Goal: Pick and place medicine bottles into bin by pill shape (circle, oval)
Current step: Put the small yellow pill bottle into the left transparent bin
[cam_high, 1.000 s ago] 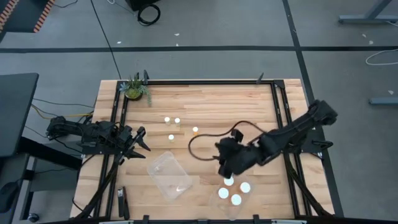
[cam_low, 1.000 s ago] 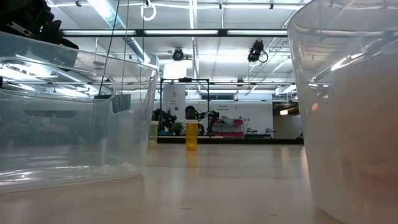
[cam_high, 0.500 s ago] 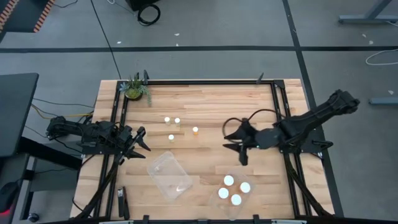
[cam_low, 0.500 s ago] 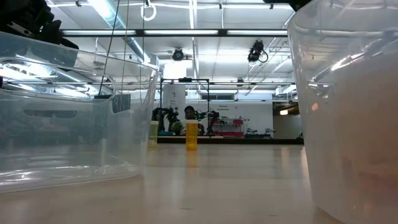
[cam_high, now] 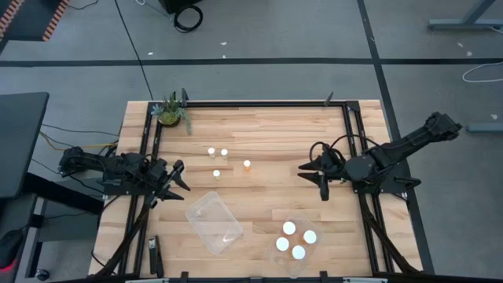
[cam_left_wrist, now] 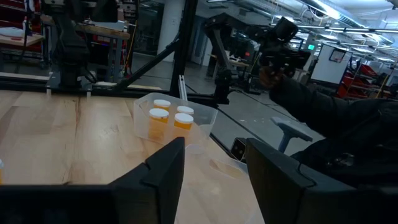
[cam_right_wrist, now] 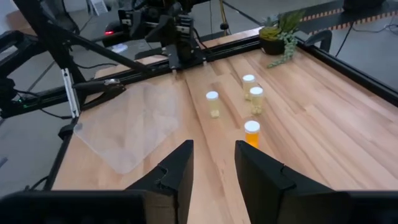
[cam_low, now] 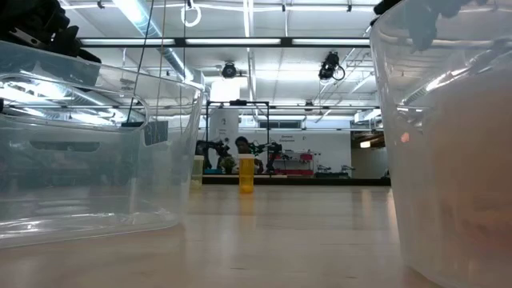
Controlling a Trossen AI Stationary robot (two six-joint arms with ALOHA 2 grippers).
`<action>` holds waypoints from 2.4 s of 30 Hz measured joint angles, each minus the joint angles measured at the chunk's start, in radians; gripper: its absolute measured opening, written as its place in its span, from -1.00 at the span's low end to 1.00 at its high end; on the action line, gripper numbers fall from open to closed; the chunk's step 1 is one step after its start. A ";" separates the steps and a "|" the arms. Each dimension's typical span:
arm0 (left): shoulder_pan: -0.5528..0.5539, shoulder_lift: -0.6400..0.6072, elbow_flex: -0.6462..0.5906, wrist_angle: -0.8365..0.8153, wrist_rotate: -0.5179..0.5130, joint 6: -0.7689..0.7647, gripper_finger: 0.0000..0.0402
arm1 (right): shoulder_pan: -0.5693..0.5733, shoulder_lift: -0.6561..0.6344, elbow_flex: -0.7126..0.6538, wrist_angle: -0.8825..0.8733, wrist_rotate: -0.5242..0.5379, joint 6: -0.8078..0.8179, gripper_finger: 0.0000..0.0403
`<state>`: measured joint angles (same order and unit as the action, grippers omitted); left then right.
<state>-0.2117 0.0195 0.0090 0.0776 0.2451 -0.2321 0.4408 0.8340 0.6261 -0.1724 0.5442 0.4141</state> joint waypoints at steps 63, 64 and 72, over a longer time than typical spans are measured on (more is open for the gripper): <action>0.000 0.000 0.000 0.000 0.000 0.000 -0.12 | -0.319 -0.352 -0.587 0.592 -0.386 -0.383 -0.94; 0.000 0.000 0.000 0.000 0.000 0.000 -0.12 | -0.319 -0.352 -0.587 0.591 -0.386 -0.386 -0.94; 0.000 0.000 0.000 0.000 0.000 0.000 -0.11 | -0.319 -0.359 -0.587 0.569 -0.389 -0.411 -0.94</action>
<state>-0.2119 0.0196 0.0090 0.0776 0.2447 -0.2321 0.1223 0.4753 0.0387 0.3965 0.1555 0.0029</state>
